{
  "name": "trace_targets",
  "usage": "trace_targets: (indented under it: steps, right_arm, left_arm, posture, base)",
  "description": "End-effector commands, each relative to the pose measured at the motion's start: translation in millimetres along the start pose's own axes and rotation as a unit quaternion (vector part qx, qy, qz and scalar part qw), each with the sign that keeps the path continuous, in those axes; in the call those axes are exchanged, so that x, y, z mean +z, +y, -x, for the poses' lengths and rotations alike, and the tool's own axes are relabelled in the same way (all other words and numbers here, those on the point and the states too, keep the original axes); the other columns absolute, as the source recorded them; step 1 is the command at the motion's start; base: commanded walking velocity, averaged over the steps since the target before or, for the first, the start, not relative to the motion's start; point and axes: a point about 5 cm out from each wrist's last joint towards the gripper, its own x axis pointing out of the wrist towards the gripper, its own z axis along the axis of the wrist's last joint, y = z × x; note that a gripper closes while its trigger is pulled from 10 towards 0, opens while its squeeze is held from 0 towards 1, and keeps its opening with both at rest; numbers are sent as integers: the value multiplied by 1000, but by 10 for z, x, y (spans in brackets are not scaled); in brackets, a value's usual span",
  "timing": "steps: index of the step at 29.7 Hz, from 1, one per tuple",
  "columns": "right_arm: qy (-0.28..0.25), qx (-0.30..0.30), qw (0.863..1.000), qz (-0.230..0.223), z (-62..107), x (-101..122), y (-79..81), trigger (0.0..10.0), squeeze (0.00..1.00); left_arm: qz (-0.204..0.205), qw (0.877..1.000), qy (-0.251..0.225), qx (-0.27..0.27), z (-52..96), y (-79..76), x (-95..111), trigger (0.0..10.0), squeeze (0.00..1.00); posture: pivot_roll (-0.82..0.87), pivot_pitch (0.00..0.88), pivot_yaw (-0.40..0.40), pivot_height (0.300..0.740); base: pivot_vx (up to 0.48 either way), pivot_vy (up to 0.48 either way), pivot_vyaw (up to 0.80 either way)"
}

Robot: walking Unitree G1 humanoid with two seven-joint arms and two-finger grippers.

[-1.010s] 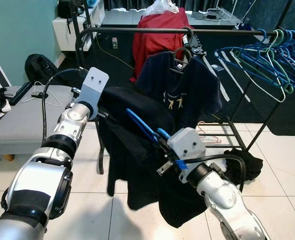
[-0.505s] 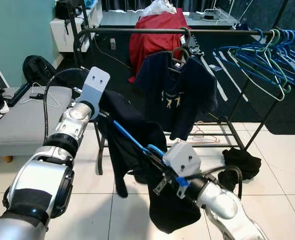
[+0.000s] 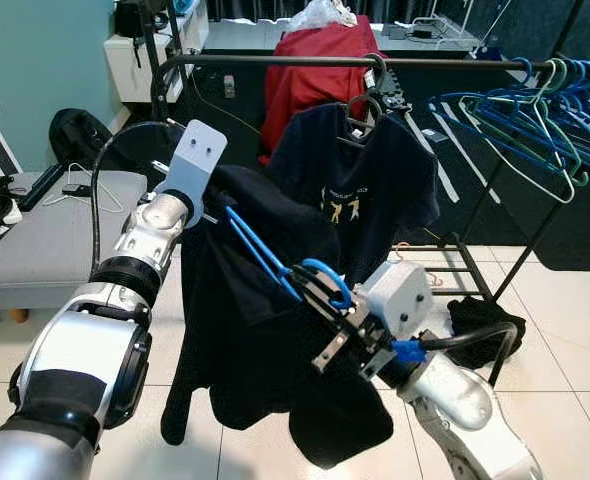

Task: Hang hanger

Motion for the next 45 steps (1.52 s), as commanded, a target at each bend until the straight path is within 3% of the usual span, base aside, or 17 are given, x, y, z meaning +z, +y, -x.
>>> trace_targets:
  steps: [1, 8, 11, 12, 14, 17, 21, 22, 25, 28, 29, 36, 38, 39, 41, 43, 45]
  right_arm:
    - [-38, 23, 999, 3, -12, 138, 70, 10000, 0]
    - [-15, 29, 999, 14, -18, 141, 105, 10000, 0]
    - [226, -31, 972, 54, 159, -450, -17, 10000, 0]
    - [226, -31, 972, 54, 159, -450, -17, 10000, 0]
    - [295, -103, 949, 40, 298, -618, -163, 10000, 0]
    - [301, -158, 940, 30, 350, -637, -281, 10000, 0]
    - [296, -148, 943, 35, 341, -657, -305, 10000, 0]
    - [261, -119, 957, 49, 270, -591, -271, 10000, 0]
    - [233, -46, 970, 42, 207, -514, -121, 10000, 0]
    - [235, -10, 972, 27, 205, -500, -32, 10000, 0]
    - [271, 10, 962, -7, 288, -509, 64, 10000, 0]
    - [285, -42, 957, -19, 436, -502, 11, 10000, 0]
    - [192, -53, 978, -63, 496, -332, 34, 10000, 0]
    - [192, -53, 978, -63, 496, -332, 34, 10000, 0]
    - [81, -38, 991, -100, 483, -65, 80, 10000, 0]
    - [16, -24, 995, -94, 402, 147, 93, 10000, 0]
    - [4, -20, 996, -89, 371, 200, 94, 10000, 0]
  left_arm:
    - [-4, 1000, 12, -7, 13, -28, -68, 0, 0]
    - [-20, 999, 37, -17, 39, -93, -194, 0, 0]
    - [-22, 999, 36, -19, 42, -117, -204, 0, 0]
    - [-22, 999, 36, -19, 42, -117, -204, 0, 0]
    - [-19, 1000, 11, -21, 27, -86, -112, 0, 0]
    - [7, 1000, -6, -12, 22, -28, -51, 0, 0]
    - [42, 999, 3, 4, 40, 28, -111, 0, 0]
    - [33, 999, 21, 4, 60, 19, -198, 0, 0]
    - [14, 998, 53, 6, 99, -9, -350, 0, 0]
    - [7, 998, 66, 8, 116, -23, -410, 0, 0]
    - [-9, 996, 84, 21, 134, -24, -478, 0, 0]
    - [-33, 994, 92, 45, 134, 81, -468, 0, 0]
    - [-55, 990, 98, 80, 143, 271, -438, 0, 0]
    - [-55, 990, 98, 80, 143, 271, -438, 0, 0]
    - [-66, 989, 101, 88, 147, 344, -422, 0, 0]
    - [-69, 989, 110, 65, 157, 237, -494, 0, 0]
    - [-71, 989, 115, 56, 165, 190, -530, 0, 0]
  posture:
    - [-26, 171, 46, 740]
    - [-38, 174, 53, 740]
    - [-35, 174, 49, 740]
    - [-35, 174, 49, 740]
    - [-38, 174, 52, 740]
    - [-39, 173, 53, 740]
    - [-36, 169, 52, 740]
    - [-35, 170, 50, 740]
    - [-35, 165, 45, 740]
    - [-34, 164, 43, 740]
    - [-38, 161, 43, 740]
    - [-45, 158, 50, 740]
    - [-43, 155, 58, 740]
    - [-43, 155, 58, 740]
    - [-43, 156, 60, 740]
    - [-43, 158, 63, 740]
    - [-43, 160, 63, 740]
  base:
    - [0, 0, 0]
    - [0, 0, 0]
    - [0, 0, 0]
    - [0, 0, 0]
    - [0, 0, 0]
    - [0, 0, 0]
    - [0, 0, 0]
    - [0, 0, 0]
    - [0, 0, 0]
    - [0, 0, 0]
    - [0, 0, 0]
    - [0, 0, 0]
    - [0, 0, 0]
    - [0, 0, 0]
    - [0, 0, 0]
    - [0, 0, 0]
    - [0, 0, 0]
